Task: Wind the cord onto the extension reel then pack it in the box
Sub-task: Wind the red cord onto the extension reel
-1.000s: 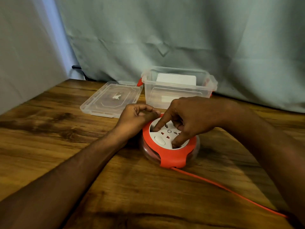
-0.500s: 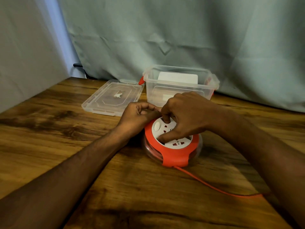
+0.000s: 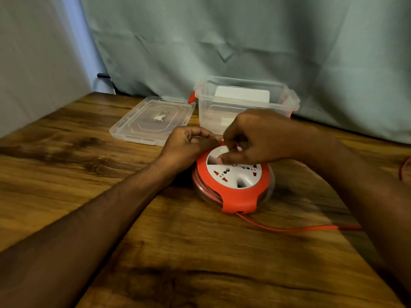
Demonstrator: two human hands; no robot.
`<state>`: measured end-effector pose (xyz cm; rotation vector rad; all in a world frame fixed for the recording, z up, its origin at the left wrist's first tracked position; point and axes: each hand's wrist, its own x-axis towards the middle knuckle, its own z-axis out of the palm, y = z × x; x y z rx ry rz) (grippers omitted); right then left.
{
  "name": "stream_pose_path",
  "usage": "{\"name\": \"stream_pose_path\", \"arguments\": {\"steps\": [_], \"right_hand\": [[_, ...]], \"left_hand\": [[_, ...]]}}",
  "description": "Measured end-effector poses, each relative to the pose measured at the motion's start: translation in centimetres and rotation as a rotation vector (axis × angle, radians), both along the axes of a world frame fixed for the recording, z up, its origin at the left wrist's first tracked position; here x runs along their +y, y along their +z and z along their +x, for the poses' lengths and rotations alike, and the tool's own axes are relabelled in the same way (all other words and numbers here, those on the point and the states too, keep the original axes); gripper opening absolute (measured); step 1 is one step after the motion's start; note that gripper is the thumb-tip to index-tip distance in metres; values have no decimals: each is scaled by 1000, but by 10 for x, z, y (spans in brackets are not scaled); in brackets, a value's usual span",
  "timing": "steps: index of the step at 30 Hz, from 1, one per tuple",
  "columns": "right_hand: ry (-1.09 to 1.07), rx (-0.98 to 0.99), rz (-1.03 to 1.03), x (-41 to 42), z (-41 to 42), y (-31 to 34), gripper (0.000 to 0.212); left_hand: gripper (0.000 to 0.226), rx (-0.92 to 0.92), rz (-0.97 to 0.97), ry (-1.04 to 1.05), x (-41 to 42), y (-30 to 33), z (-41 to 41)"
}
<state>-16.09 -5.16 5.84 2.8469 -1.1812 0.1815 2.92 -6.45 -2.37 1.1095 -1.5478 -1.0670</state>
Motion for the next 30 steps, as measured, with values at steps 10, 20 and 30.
{"name": "stream_pose_path", "arguments": {"steps": [10,20,30], "right_hand": [[-134,114,131,4,-6,0,41],[-48,39,357,9,1,6,51],[-38,69,207,9,7,0,51]], "left_hand": [[11,-14,-7,16,-1,-1,1],[17,-32,2,5,0,0,1],[20,-5,-11,-7,0,1,2]]}}
